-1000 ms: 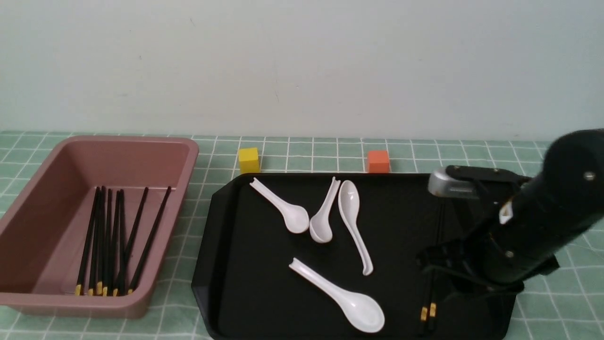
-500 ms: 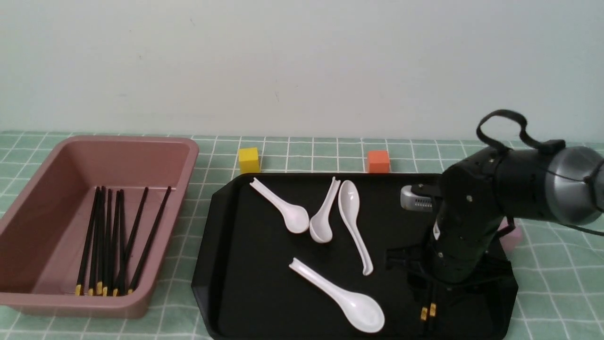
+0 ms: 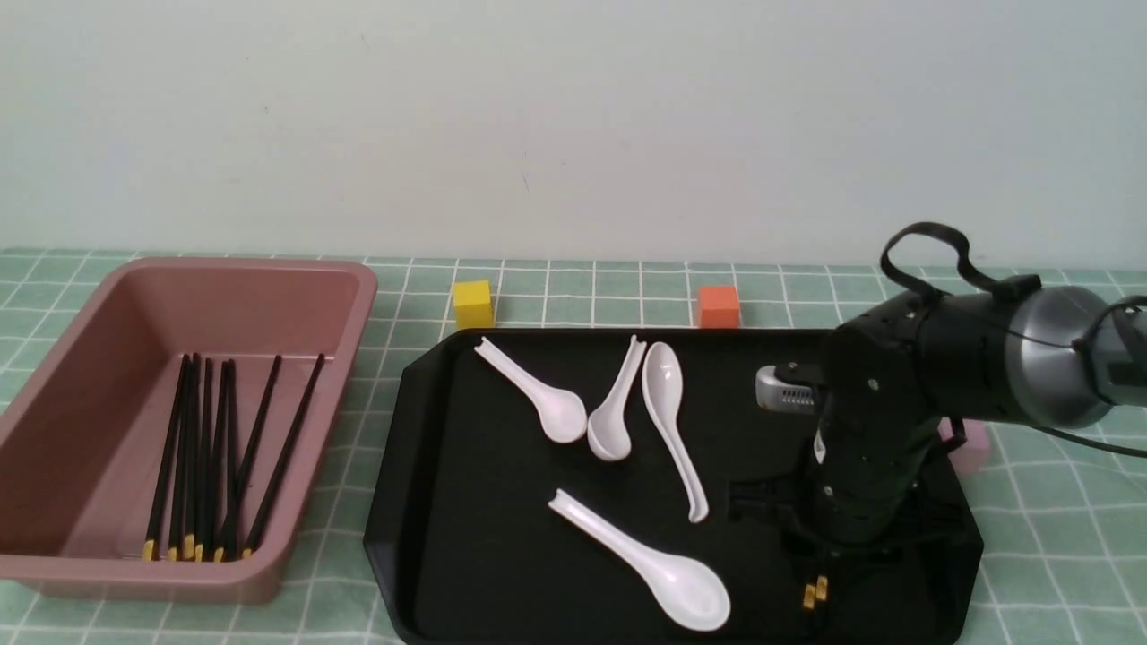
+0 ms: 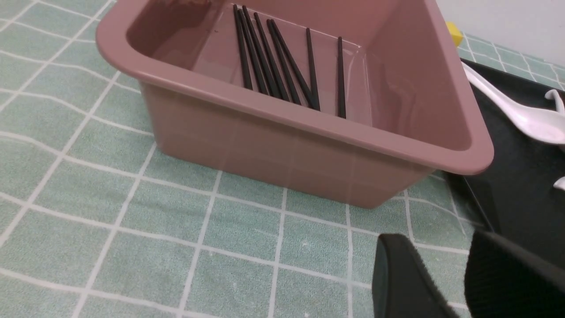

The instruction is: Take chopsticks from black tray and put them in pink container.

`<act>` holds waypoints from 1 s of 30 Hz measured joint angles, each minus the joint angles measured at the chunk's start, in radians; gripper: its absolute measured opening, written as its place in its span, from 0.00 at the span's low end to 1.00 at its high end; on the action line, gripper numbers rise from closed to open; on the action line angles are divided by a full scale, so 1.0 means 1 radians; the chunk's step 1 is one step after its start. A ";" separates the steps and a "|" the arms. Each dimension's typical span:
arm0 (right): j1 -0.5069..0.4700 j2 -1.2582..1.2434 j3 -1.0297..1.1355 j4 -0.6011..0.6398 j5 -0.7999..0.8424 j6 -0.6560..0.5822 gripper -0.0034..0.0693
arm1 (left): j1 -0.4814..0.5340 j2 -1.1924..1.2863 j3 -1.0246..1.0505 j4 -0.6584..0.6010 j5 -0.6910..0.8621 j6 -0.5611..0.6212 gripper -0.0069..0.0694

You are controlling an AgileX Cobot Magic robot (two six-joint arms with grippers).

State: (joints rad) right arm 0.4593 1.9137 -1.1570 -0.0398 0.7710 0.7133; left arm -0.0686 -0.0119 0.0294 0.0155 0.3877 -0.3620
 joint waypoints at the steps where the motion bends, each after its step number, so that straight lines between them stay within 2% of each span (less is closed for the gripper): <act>1: 0.000 0.000 0.000 0.000 0.004 -0.006 0.30 | 0.000 0.000 0.000 0.000 0.000 0.000 0.40; 2: 0.000 -0.002 0.000 0.000 0.004 -0.023 0.24 | 0.000 0.000 0.000 0.000 0.000 0.000 0.40; 3: 0.000 -0.008 0.001 0.001 0.006 -0.041 0.23 | 0.000 0.000 0.000 0.000 0.000 0.000 0.40; 12: 0.000 -0.166 -0.017 0.006 0.101 -0.123 0.24 | 0.000 0.000 0.000 0.000 0.000 0.000 0.40; 17: 0.002 -0.261 -0.121 0.087 0.130 -0.164 0.24 | 0.000 0.000 0.000 0.000 0.000 0.000 0.40; 23: 0.123 -0.259 -0.339 0.385 0.017 -0.435 0.24 | 0.000 0.000 0.000 0.000 0.000 0.000 0.40; 26: 0.231 -0.162 -0.438 0.571 -0.087 -0.600 0.24 | 0.000 0.000 0.000 0.000 0.000 0.000 0.40; 30: 0.341 -0.031 -0.516 0.741 -0.208 -0.778 0.24 | 0.000 0.000 0.000 0.000 0.000 0.000 0.40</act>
State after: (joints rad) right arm 0.8004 1.8829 -1.6731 0.7009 0.5634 -0.0649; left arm -0.0686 -0.0119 0.0294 0.0155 0.3877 -0.3620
